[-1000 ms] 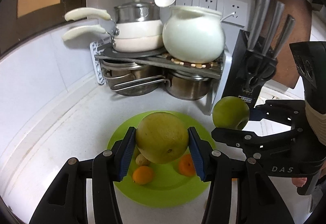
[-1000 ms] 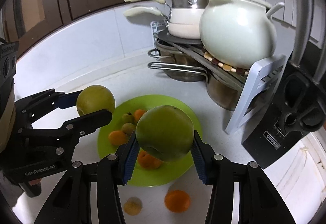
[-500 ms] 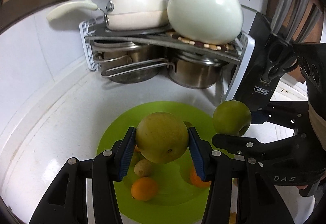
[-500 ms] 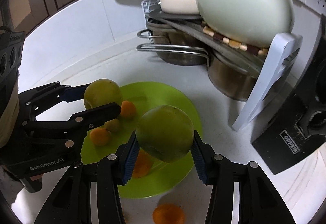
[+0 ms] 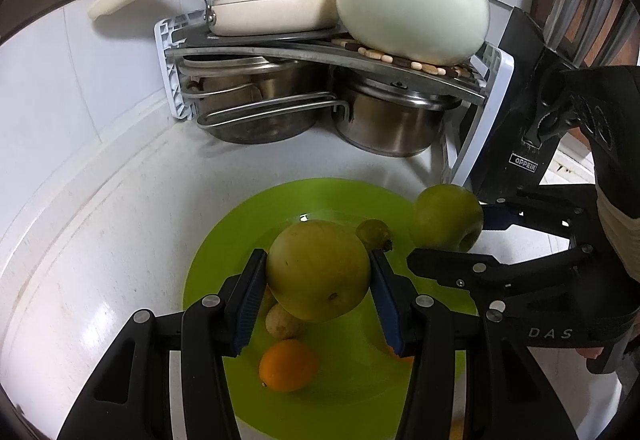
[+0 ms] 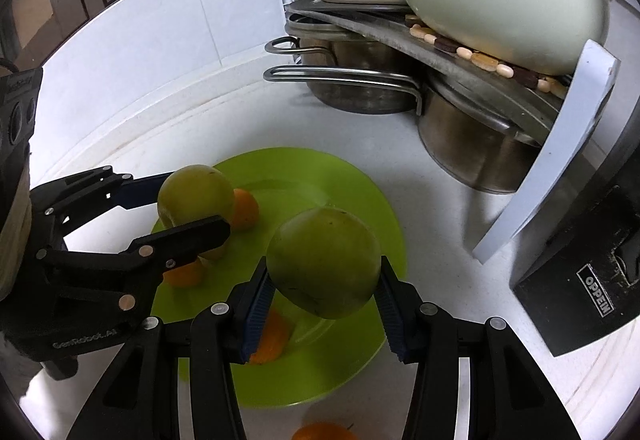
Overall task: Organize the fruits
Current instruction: 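Lower both fruits onto the plate and open both tools, then withdraw both tools from the plate toward the last loose fruit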
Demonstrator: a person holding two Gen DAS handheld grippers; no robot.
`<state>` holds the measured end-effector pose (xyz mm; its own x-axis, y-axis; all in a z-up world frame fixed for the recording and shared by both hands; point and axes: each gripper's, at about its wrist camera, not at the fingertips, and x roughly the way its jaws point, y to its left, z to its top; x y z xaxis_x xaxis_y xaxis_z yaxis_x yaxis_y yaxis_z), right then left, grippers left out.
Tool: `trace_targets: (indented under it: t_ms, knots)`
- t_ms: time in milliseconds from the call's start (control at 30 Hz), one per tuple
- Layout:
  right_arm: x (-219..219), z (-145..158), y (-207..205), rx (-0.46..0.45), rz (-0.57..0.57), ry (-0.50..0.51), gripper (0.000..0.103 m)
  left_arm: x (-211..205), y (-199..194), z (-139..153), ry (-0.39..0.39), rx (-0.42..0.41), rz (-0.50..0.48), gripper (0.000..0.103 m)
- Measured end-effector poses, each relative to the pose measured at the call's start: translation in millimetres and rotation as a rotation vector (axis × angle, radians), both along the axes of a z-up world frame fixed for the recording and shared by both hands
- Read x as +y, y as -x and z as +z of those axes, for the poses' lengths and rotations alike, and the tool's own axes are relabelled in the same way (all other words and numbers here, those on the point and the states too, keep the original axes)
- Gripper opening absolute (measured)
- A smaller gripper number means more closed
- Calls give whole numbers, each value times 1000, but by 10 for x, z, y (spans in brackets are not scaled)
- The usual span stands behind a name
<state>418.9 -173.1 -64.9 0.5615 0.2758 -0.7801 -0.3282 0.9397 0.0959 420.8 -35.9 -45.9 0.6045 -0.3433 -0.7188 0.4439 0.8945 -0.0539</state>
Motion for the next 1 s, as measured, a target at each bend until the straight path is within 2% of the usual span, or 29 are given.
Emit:
trace_targets:
  t_ms: [200, 400, 533, 1000]
  knots:
    - [27, -18, -18, 12, 3, -2, 50, 14, 12, -38, 4, 20, 4, 51]
    - [27, -22, 5, 17, -4, 3, 52, 75, 95, 103, 9, -42, 30, 55]
    - [26, 94, 93, -33, -1, 5, 55, 126, 196, 184, 6, -65, 57, 56]
    - [-52, 588, 626, -186, -17, -4, 55, 236, 742, 595, 63, -150, 128, 62]
